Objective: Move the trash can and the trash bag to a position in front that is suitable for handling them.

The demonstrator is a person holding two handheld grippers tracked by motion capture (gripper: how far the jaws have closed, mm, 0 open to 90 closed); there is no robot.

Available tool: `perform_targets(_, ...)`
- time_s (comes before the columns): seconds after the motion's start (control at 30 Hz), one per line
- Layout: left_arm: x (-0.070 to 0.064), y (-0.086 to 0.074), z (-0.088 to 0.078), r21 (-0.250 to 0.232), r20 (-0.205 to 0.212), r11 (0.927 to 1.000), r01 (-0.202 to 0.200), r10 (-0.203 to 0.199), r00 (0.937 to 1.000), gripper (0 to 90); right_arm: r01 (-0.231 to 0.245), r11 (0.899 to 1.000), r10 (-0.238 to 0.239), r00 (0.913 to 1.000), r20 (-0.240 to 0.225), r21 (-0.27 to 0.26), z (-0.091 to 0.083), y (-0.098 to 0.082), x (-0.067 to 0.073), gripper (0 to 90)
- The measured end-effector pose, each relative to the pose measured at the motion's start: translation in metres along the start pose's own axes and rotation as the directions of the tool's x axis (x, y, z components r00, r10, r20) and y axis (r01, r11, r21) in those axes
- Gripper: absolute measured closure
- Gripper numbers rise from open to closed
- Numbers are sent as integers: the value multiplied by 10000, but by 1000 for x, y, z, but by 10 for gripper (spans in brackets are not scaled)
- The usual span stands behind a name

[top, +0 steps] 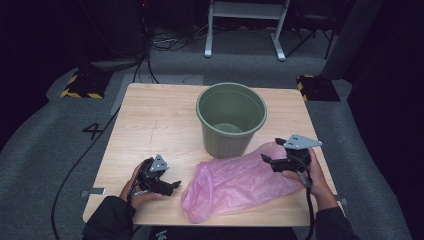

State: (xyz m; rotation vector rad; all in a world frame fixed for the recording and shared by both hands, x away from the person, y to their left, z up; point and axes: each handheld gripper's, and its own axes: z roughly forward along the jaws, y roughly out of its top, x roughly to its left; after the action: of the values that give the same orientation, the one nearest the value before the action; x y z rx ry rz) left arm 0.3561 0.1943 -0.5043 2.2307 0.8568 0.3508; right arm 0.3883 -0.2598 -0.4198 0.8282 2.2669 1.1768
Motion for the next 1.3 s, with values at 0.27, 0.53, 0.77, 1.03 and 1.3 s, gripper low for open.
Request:
perform_targets(0.27,-1,0,1,-18,-15,10000,66,-66,10000,88,-554,9984,559,9926,1076,-80,-47,-42,-1,194)
perform_targets(0.53,-1,1,1,-4,10,10000,42,-42,10000,88,-893,9957,859,9897,1148,251,-57,-75,7,216)
perform_targets(0.77,-1,1,1,14,30,10000,26,-26,10000,86,-981,9947,959,9931,677,298,-48,-87,13,205)
perform_targets(1.03,-1,2,2,34,73,10000,-12,12,10000,81,-1392,9849,1335,9892,599,1034,-18,-106,6,229)
perform_targets(1.3,1,6,5,-74,74,9999,103,-103,9999,152,-1220,9818,1115,9907,781,1454,-6,-103,1,234)
